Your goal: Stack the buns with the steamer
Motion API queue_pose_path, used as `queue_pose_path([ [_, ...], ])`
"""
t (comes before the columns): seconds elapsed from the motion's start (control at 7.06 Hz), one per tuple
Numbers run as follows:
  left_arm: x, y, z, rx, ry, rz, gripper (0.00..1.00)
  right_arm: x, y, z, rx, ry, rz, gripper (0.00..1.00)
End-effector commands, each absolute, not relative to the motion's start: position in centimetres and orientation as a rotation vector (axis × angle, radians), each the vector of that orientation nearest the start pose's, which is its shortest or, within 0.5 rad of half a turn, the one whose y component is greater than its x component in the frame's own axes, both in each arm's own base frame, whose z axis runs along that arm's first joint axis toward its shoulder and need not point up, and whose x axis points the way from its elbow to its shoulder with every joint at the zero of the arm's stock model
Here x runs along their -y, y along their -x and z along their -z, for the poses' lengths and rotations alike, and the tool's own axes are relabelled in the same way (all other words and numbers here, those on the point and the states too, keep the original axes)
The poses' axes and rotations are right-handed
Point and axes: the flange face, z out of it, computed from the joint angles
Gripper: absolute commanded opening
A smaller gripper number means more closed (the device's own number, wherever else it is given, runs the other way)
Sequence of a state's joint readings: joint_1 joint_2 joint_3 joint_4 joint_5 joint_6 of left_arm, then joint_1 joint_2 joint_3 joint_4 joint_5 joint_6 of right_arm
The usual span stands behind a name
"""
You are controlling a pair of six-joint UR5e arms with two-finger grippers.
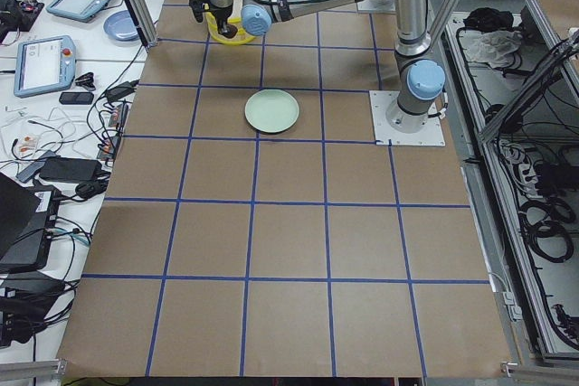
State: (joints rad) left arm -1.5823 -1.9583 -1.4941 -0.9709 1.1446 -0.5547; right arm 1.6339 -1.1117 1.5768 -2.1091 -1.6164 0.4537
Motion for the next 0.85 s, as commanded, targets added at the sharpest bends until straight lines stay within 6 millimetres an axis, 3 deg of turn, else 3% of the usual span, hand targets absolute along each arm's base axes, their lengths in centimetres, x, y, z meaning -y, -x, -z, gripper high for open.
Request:
queue_pose_path([
  [0.0, 65.2, 24.1, -36.7, -3.649, 0.946, 0.26, 0.0, 63.6, -16.9, -28.1, -3.1, -0.602, 0.151, 0.96],
  [0.14, 65.6, 25.5, -35.2, -3.682, 1.04, 0.218, 0.0, 63.4, -16.9, -28.8, -3.097, -0.597, 0.156, 1.0],
  [0.28, 66.0, 26.6, -33.6, -3.689, 1.073, 0.215, 0.0, 62.7, -16.9, -31.9, -3.077, -0.579, 0.216, 1.0],
  [0.42, 65.4, 29.7, -31.6, -3.706, 0.992, 0.193, 0.0, 61.5, -16.8, -34.7, -3.077, -0.565, 0.236, 1.0],
  [0.57, 65.5, 30.6, -30.0, -3.71, 0.968, 0.196, 0.22, 59.5, -16.7, -37.6, -3.098, -0.527, 0.196, 1.0],
  [0.71, 65.6, 30.8, -29.5, -3.707, 0.977, 0.188, 0.62, 57.3, -16.4, -40.6, -3.114, -0.493, 0.177, 1.0],
])
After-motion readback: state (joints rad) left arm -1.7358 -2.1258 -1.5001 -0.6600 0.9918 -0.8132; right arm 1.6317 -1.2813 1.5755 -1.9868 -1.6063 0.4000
